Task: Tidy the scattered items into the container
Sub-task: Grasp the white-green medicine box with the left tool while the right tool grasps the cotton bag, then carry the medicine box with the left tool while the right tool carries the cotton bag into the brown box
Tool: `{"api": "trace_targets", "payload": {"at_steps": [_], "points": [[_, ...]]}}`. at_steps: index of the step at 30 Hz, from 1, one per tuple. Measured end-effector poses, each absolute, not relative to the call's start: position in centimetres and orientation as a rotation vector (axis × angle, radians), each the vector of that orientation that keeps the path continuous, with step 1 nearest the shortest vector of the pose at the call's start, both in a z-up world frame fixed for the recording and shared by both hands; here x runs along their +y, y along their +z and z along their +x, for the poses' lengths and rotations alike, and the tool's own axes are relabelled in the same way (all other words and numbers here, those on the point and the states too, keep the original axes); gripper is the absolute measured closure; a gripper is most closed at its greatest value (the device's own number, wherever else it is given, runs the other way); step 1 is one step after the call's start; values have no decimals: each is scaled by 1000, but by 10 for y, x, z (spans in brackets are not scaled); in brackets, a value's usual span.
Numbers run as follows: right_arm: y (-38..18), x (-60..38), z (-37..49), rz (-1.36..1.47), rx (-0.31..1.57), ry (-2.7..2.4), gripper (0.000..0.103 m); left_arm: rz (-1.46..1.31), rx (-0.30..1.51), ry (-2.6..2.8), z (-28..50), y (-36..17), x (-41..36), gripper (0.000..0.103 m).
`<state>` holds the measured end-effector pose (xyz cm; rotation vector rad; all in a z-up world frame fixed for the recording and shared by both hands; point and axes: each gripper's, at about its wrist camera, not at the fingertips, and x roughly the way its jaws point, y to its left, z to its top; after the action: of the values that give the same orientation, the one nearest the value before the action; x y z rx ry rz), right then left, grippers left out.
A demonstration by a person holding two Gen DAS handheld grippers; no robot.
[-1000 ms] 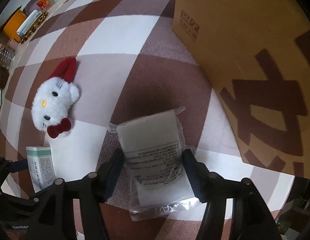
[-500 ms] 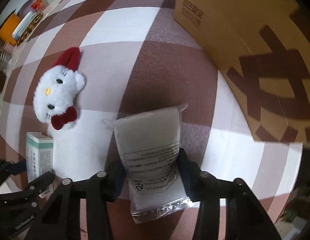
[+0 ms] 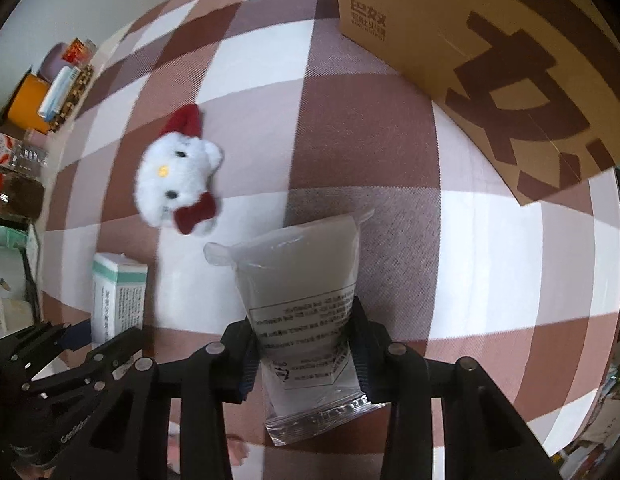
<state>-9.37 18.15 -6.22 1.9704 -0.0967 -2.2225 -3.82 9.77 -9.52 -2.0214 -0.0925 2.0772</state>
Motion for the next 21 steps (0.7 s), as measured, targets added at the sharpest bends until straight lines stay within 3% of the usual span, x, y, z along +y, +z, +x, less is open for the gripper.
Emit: {"api": "trace_targets", "payload": {"at_steps": [4, 5, 14, 21], "points": [[-55, 199, -98, 1946, -136, -2226, 64, -1993, -89, 2122, -36, -83, 94, 65], [-52, 198, -99, 1940, -144, -2225, 64, -2039, -177, 2181, -38, -80, 94, 65], [-9, 196, -78, 1852, -246, -2296, 64, -1963, -142, 2247, -72, -60, 36, 65], [18, 195, -70, 1795, -288, -2375, 64, -1877, -91, 2283, -66, -24, 48, 65]]}}
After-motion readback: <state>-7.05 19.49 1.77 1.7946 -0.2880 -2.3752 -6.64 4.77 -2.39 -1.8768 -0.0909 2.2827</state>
